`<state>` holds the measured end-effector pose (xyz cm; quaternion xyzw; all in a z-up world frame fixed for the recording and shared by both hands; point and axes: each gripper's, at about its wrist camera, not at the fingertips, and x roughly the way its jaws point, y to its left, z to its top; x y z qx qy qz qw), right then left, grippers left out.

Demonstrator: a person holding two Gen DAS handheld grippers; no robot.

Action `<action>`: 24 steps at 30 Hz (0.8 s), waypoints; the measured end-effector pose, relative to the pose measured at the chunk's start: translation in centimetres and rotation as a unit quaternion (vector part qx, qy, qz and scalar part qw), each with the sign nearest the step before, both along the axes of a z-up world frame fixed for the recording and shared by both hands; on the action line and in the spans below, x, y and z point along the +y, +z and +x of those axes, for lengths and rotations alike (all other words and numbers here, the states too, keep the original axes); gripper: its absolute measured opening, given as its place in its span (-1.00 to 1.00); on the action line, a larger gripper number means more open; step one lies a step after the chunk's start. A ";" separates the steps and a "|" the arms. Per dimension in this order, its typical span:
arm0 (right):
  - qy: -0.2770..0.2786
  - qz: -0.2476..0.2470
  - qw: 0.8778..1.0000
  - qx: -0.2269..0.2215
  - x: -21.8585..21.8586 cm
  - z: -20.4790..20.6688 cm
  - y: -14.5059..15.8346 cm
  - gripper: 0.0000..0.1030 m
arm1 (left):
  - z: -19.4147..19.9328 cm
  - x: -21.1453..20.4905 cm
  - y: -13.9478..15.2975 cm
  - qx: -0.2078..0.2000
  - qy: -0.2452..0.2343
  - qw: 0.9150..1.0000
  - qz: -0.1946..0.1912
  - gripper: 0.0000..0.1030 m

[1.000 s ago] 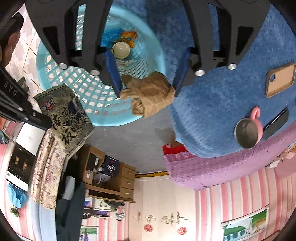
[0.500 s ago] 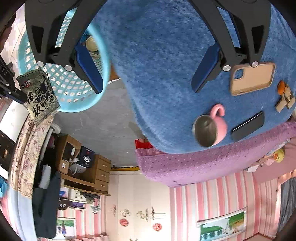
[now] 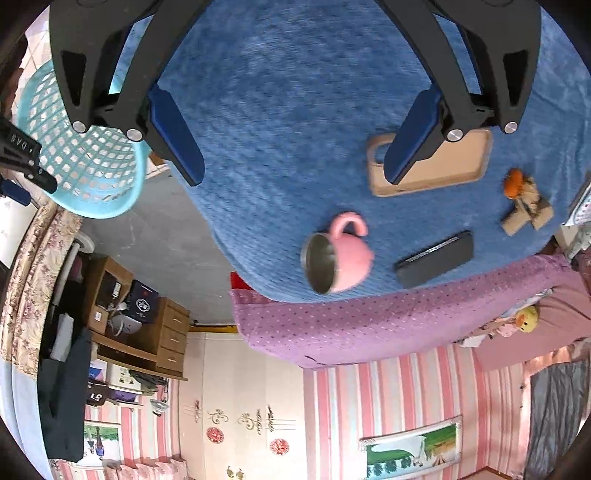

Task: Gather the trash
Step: 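Grasp another crumpled brown paper with the left tool while the right tool grasps an orange peel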

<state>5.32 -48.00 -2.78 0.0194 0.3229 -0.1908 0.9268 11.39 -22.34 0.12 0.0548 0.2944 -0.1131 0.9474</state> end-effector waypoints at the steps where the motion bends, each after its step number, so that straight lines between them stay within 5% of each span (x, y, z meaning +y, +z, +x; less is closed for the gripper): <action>1: -0.006 0.001 1.000 -0.004 0.2 0.1 0.1 0.58 | 0.1 0.6 0.2 -0.001 0.003 1.000 -0.001 0.86; 7: -0.026 -0.001 0.999 -0.027 2.3 1.2 1.1 0.87 | 0.5 4.6 1.4 -0.008 0.025 1.000 -0.008 0.89; 24: 0.036 0.017 0.997 -0.062 12.4 5.0 2.0 0.90 | 3.0 16.1 0.4 -0.010 0.105 0.994 -0.002 0.89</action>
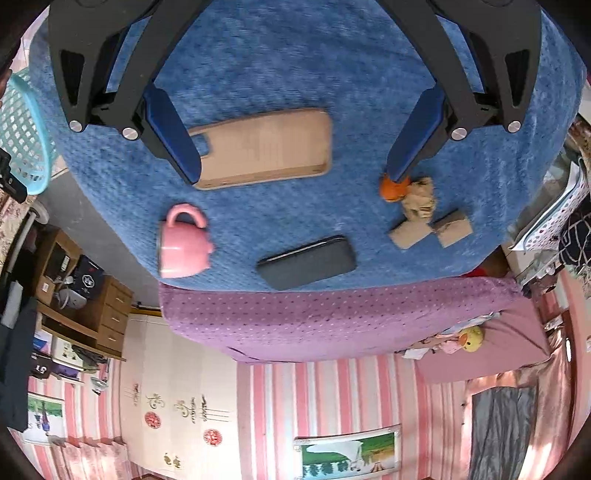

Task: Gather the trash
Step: 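Grasp another crumpled brown paper with the left tool while the right tool grasps an orange peel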

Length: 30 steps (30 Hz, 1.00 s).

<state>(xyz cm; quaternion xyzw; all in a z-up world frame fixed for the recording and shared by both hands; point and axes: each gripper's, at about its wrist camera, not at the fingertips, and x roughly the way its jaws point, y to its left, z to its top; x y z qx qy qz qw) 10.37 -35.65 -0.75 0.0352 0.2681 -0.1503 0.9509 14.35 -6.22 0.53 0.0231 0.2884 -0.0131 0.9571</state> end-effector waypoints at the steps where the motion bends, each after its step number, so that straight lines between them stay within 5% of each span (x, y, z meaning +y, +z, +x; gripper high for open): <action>1: 0.002 -0.003 1.000 0.001 0.6 0.2 -0.1 0.90 | 0.1 0.5 0.0 0.000 0.002 1.000 -0.002 0.89; 17: 0.068 0.003 0.998 0.007 8.2 2.6 0.2 0.90 | 1.3 6.6 -0.5 -0.002 0.028 0.999 0.022 0.89; 30: 0.123 0.003 0.992 0.016 13.9 8.9 0.9 0.90 | 5.4 15.8 -2.5 0.054 0.090 0.994 -0.036 0.89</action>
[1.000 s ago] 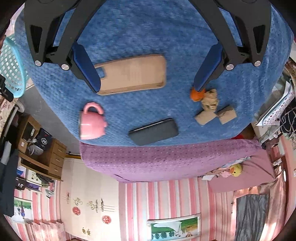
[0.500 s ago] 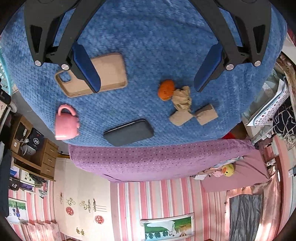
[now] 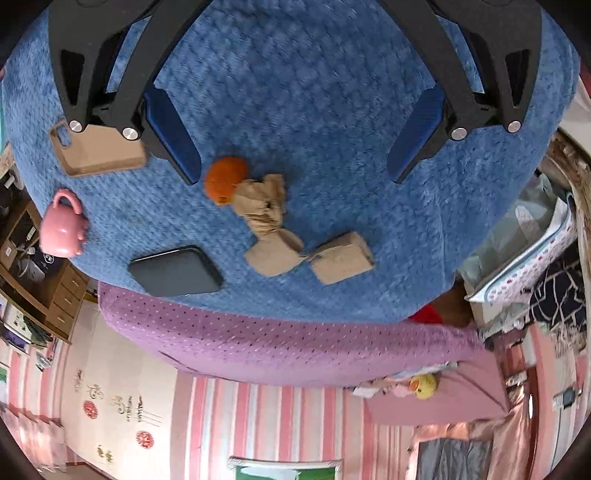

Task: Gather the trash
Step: 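Grasp another crumpled brown paper with the left tool while the right tool grasps an orange peel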

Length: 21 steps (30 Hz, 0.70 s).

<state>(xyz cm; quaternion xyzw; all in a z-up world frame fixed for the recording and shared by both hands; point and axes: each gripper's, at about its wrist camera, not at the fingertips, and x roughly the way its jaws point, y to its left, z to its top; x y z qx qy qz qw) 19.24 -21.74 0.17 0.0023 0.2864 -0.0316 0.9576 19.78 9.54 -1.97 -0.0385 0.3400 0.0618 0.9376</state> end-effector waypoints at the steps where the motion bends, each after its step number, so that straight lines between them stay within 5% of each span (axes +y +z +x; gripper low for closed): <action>1: 0.003 0.003 1.000 0.003 0.2 0.3 -0.3 0.91 | 0.2 0.1 -0.2 0.003 0.002 1.000 0.001 0.89; 11: -0.011 -0.007 0.999 0.029 -0.1 1.1 -3.2 0.91 | 4.1 -0.7 -1.6 0.015 -0.007 1.000 0.004 0.74; 14: -0.010 -0.013 0.999 0.039 -0.4 1.2 -3.7 0.91 | 5.6 -0.7 -2.4 0.027 -0.012 1.000 -0.004 0.44; 18: -0.008 -0.003 0.999 0.043 -0.9 1.4 -4.0 0.91 | 6.1 -0.8 -2.8 0.035 -0.042 0.998 -0.040 -0.33; 21: -0.005 -0.003 0.999 0.045 -0.6 1.5 -4.1 0.91 | 5.3 -1.1 -2.2 0.025 -0.043 0.998 -0.026 -0.43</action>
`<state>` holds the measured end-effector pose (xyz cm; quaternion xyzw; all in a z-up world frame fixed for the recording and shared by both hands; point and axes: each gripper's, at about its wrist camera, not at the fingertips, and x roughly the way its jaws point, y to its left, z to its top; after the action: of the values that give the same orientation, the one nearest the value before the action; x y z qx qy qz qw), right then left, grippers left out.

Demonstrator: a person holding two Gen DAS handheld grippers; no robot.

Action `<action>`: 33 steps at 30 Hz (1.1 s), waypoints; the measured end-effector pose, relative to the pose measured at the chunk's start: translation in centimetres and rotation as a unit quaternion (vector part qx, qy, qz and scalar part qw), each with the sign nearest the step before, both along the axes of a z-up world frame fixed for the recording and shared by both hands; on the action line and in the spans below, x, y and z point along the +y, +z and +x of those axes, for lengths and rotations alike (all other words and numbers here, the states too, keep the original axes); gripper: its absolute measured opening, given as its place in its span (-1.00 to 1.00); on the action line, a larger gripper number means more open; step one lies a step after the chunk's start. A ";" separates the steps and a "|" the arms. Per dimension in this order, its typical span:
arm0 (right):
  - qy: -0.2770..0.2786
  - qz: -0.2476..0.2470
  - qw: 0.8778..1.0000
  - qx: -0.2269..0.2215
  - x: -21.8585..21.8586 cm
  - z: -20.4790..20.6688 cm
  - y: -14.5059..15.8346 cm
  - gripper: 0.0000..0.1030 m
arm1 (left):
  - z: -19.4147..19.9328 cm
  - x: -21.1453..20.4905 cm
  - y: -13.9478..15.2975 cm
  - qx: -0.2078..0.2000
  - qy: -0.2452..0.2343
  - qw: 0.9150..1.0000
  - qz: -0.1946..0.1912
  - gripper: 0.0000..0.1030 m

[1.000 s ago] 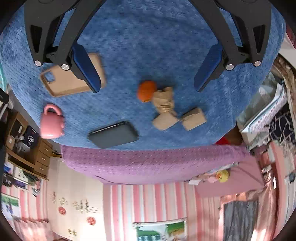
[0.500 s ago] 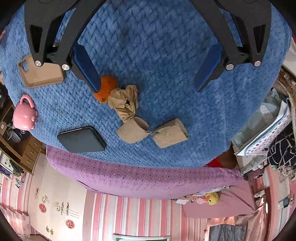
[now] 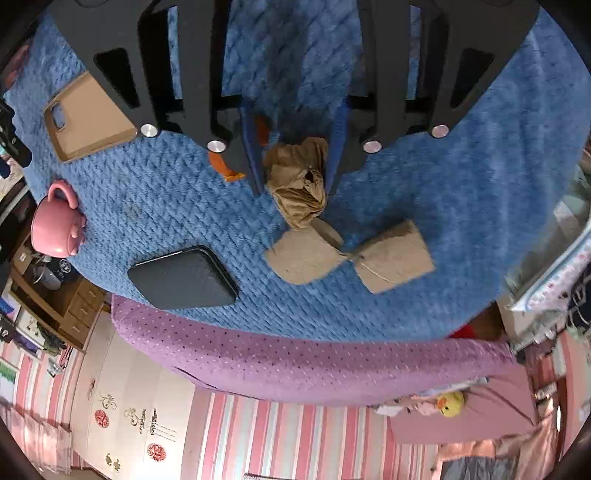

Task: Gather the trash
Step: 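Grasp another crumpled brown paper with the left tool while the right tool grasps an orange peel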

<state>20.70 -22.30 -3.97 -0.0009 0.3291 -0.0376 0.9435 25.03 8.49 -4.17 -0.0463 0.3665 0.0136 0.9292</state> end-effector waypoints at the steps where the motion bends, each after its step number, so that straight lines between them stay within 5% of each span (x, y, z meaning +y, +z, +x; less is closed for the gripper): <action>1: 0.002 -0.002 1.000 -0.001 0.3 -0.1 0.0 0.91 | -0.4 0.2 0.0 0.002 0.003 1.000 0.000 -0.44; 6: 0.022 -0.004 1.000 -0.016 2.9 -0.4 0.7 0.91 | -3.2 3.3 0.2 0.003 0.030 1.000 -0.009 -0.46; 21: 0.143 -0.018 0.990 0.001 19.8 2.6 0.0 0.86 | -5.1 10.8 0.9 -0.007 0.070 0.997 0.014 -0.47; 26: 0.181 -0.012 0.983 0.019 23.8 4.2 -0.5 0.60 | -5.0 11.6 0.8 0.000 0.073 0.997 0.015 -0.47; 33: 0.225 -0.010 0.972 0.073 26.2 6.1 -2.5 -0.33 | -5.2 12.6 0.9 0.002 0.082 0.997 0.012 -0.47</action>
<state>26.76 3.92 -6.44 -0.0876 0.3880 0.1724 0.9011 19.80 21.07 -3.28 -0.0649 0.3632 0.0942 0.9247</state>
